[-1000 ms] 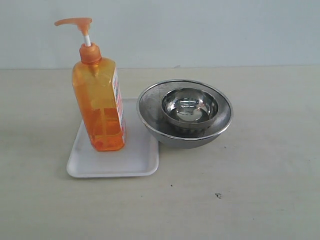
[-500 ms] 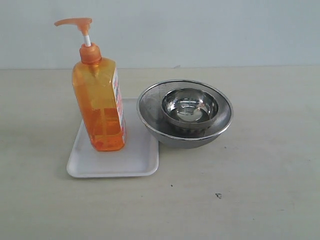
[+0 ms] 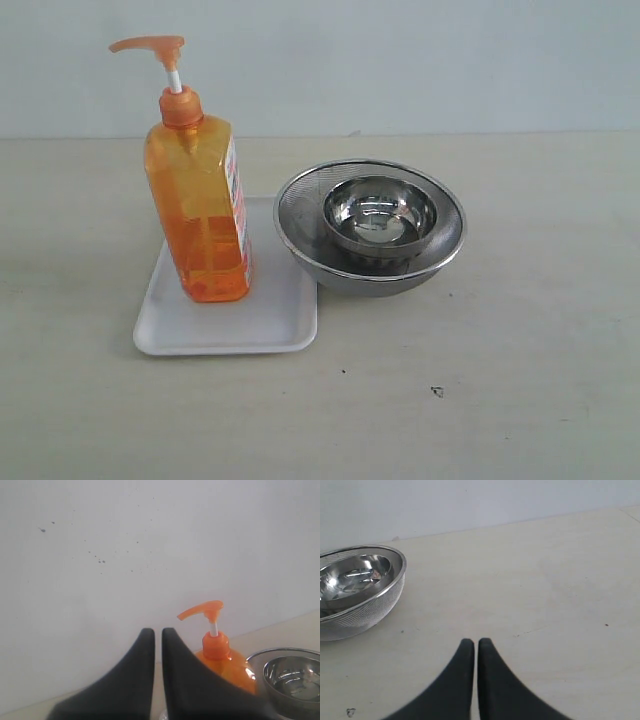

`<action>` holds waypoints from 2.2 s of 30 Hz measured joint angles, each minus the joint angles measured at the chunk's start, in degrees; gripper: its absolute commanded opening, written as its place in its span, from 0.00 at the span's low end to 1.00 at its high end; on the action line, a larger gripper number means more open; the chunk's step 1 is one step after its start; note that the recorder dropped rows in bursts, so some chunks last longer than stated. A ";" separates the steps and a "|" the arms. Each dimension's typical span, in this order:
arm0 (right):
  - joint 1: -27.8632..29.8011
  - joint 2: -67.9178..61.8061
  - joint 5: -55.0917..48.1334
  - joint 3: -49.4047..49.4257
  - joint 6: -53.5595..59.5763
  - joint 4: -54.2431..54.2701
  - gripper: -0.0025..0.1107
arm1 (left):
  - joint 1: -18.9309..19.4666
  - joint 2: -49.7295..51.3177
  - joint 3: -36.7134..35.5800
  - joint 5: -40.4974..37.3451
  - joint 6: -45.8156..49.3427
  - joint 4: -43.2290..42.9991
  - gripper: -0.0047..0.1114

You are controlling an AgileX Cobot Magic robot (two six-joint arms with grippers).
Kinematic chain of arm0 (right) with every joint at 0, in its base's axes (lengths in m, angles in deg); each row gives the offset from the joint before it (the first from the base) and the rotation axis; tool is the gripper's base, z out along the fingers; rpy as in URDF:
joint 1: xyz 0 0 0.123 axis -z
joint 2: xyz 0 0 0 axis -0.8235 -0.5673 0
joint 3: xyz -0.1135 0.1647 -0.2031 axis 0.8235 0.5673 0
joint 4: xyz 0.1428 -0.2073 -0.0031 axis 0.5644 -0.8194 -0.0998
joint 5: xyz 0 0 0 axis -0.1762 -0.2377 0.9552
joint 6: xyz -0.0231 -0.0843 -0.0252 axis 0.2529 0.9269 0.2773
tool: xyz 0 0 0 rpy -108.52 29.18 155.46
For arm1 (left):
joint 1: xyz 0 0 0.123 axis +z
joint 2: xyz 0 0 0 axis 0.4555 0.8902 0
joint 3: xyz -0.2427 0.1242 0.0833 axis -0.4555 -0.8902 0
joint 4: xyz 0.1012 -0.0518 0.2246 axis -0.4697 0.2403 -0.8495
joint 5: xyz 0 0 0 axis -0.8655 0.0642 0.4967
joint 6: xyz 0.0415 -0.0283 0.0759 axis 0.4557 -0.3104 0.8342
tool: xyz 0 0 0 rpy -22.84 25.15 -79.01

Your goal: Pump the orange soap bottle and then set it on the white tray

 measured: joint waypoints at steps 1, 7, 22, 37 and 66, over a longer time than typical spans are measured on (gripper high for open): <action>0.00 0.00 0.00 0.00 -0.27 0.00 0.02 | 0.00 0.00 0.00 0.00 0.00 0.00 0.08; 0.00 0.00 0.00 0.00 -0.51 -0.27 0.02 | 0.00 0.00 0.00 0.00 0.00 0.00 0.08; 0.00 0.00 0.00 0.00 -0.60 -3.90 0.02 | 0.00 0.00 0.00 0.00 0.00 0.00 0.08; 0.00 0.00 0.00 0.00 -0.60 -4.13 0.02 | 0.00 0.00 0.00 0.00 0.00 0.00 0.08; 0.00 0.00 0.00 0.00 -0.87 -4.13 0.02 | 0.00 -13.23 -4.01 0.11 -9.36 0.00 0.08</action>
